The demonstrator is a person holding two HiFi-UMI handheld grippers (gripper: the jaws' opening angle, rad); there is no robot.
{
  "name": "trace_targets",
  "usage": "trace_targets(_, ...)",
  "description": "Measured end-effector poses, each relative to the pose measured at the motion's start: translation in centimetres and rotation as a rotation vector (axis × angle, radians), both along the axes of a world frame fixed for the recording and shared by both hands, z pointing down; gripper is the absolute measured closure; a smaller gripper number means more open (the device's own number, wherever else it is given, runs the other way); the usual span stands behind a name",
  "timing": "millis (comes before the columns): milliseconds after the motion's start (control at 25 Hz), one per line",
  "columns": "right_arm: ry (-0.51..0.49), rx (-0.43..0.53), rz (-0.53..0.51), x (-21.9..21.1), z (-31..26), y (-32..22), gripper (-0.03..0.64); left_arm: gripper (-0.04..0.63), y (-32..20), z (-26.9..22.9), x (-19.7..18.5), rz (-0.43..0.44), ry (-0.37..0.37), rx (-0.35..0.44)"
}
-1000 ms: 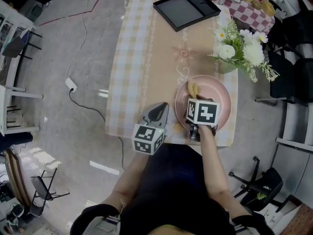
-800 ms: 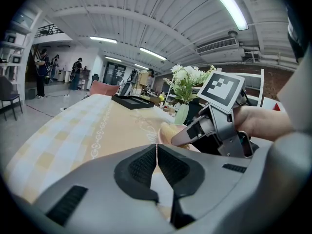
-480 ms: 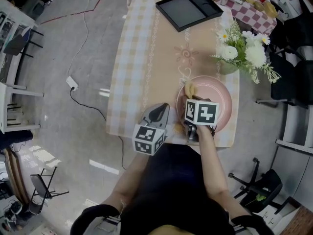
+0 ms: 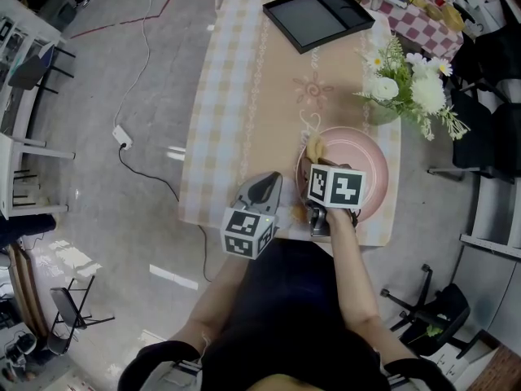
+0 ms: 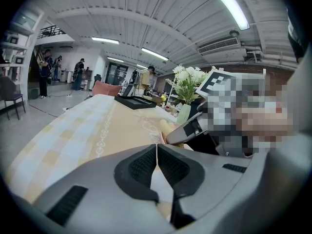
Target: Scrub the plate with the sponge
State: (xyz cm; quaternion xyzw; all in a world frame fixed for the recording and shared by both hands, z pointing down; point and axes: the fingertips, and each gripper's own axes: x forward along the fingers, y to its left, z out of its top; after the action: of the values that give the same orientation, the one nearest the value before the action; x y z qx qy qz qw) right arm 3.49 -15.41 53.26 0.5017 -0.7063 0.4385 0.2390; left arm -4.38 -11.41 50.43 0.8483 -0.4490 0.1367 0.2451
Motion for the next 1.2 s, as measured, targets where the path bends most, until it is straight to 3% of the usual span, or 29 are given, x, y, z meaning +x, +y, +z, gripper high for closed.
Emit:
trace_targets(840,-0.128,0.076,0.013,-0.5,-2.3,0.3,0.525,0.578,0.7,-0.4,0.5,0.012,0.001,0.017)
trace_targets(1200,-0.127,0.095,0.062,2.3,-3.2,1.5,0.525,0.578,1.1,-0.6,2.0,0.057,0.005,0.028)
